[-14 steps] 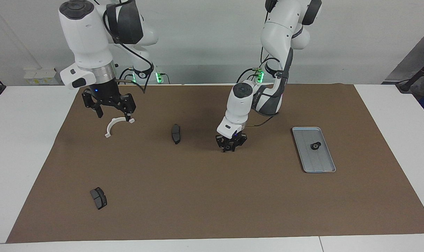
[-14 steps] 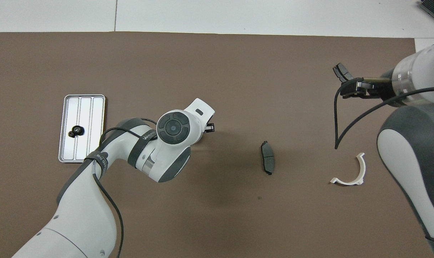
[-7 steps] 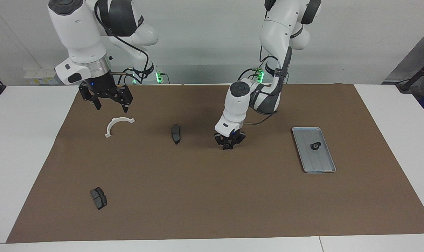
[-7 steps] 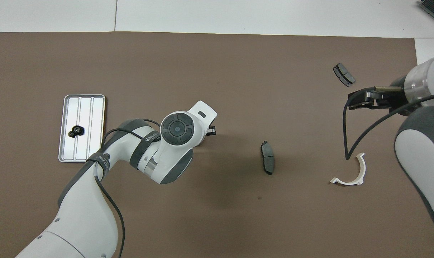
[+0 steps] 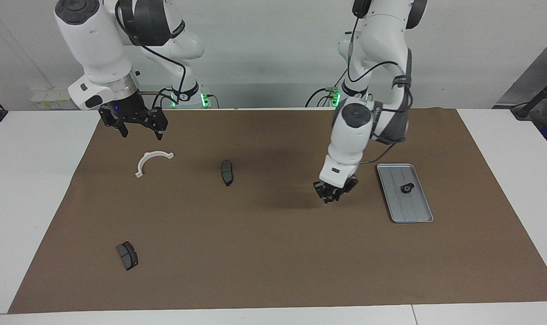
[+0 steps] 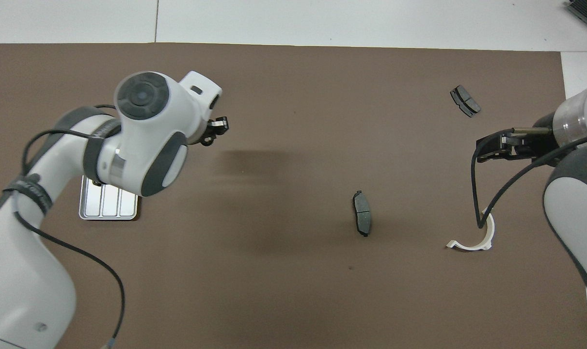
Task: Pick bearing gear from pile to tray
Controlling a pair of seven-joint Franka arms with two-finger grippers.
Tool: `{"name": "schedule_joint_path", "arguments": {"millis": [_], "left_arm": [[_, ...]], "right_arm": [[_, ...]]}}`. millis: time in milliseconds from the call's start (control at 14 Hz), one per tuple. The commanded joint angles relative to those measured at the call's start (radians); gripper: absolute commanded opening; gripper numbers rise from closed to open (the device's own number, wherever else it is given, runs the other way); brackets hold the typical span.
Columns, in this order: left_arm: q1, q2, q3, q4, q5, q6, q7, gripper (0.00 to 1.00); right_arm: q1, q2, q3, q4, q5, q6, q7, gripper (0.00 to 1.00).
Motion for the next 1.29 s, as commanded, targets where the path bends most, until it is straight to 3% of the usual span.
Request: {"name": "schedule_joint_path", "arguments": {"millis": [0,214,357,429,500,571,714,786,857,929,1214], "left_arm": [[0.145,-0.047,-0.013,-0.015,-0.073,-0.074,0.226,0.00],[0.255,-0.076,-0.009,-0.072,-0.074,-0.089,0.420,0.00],[0.299,-0.113,-0.007,-0.166,-0.074,-0.054,0.494,0.00],[0.306,-0.128,-0.006,-0.220,-0.074,-0.010,0.508,0.05],[0.308,-0.147,-0.006,-0.278,-0.074,0.051,0.510,0.15],[0.308,-0.156,-0.006,-0.320,-0.074,0.105,0.508,0.35],[0.308,-0.159,-0.006,-0.331,-0.074,0.127,0.508,0.65],[0.308,-0.158,-0.006,-0.323,-0.074,0.124,0.504,0.73],[0.306,-0.156,-0.006,-0.316,-0.074,0.122,0.502,0.92],[0.306,-0.153,-0.006,-0.304,-0.074,0.119,0.500,1.00],[0.294,-0.213,-0.004,-0.251,-0.073,0.021,0.499,1.00]], "right_arm": [[-0.006,-0.049,0.005,-0.053,0.023,0.003,-0.025,1.00],[-0.006,-0.043,0.005,-0.044,0.023,0.006,-0.031,1.00],[-0.012,-0.041,0.005,-0.038,0.023,0.008,-0.034,1.00],[-0.015,-0.038,0.005,-0.035,0.027,0.015,-0.036,1.00],[-0.014,-0.035,0.005,-0.026,0.021,0.019,-0.037,1.00],[-0.018,-0.029,0.005,-0.014,0.017,0.019,-0.049,1.00],[-0.020,-0.020,0.005,0.000,0.030,0.016,-0.060,1.00],[-0.015,-0.020,0.006,-0.003,0.031,0.012,-0.059,1.00],[-0.014,-0.023,0.006,-0.006,0.032,0.009,-0.059,1.00],[-0.011,-0.028,0.006,-0.013,0.032,0.005,-0.057,1.00],[-0.003,-0.031,0.006,-0.018,0.032,0.005,-0.051,1.00]]}}
